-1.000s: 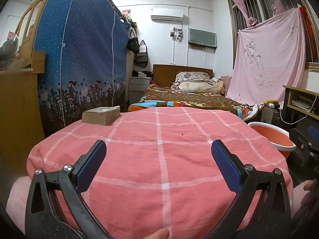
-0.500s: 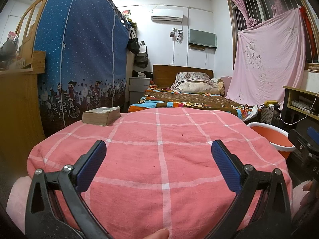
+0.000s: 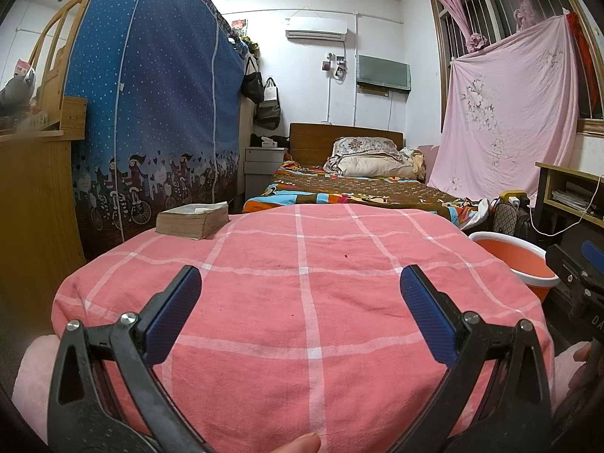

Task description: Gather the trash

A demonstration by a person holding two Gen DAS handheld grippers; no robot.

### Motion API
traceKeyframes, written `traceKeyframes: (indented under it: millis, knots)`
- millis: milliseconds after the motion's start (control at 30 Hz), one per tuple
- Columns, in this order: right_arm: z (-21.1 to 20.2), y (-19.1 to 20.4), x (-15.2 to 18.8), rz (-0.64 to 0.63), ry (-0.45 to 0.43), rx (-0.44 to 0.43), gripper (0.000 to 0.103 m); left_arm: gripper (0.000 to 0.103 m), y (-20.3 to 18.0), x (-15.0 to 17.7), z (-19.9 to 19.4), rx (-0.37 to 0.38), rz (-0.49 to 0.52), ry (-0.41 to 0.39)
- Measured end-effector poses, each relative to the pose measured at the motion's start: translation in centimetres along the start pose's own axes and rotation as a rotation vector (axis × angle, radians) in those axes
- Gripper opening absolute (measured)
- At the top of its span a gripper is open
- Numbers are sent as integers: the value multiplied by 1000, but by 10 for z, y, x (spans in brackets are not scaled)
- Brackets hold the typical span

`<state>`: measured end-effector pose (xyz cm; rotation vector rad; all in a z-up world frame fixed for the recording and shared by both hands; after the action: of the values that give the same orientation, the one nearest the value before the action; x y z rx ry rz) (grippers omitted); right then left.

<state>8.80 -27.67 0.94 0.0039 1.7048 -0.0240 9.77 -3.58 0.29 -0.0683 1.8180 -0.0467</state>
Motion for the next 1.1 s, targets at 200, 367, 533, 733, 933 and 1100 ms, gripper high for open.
traceKeyframes:
  millis: [200,367,533,733,933,1100]
  knots:
    - [0,0,0,0,1,-1,103,90,0,0,0,1,0,-1]
    - [0,1,1,1,1,0,103,90,0,0,0,1,0,-1]
    - [0,1,1,1,1,0,103,90,0,0,0,2,1,-1]
    - [0,1,0,1,2,0,103,90,1,-2,-3,15,-1,-4]
    - [0,2,0,2,3,0,103,90,-3,-4,-6,13,10,-8]
    - [-1,2,1,0,2,0,103,90,-5,-4,-7,3,16,-16]
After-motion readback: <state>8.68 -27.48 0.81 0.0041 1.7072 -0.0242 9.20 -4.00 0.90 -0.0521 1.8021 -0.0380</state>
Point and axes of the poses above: each gripper's, at about its wrist camera, not at the fingertips, and z roughly the way its jaws point, y to its left, x to its underside, the point moved 6 cm from there along z, roughly the way its jaws point, and after that the axes turned 1 degree about -z, right-handed, at the moved point
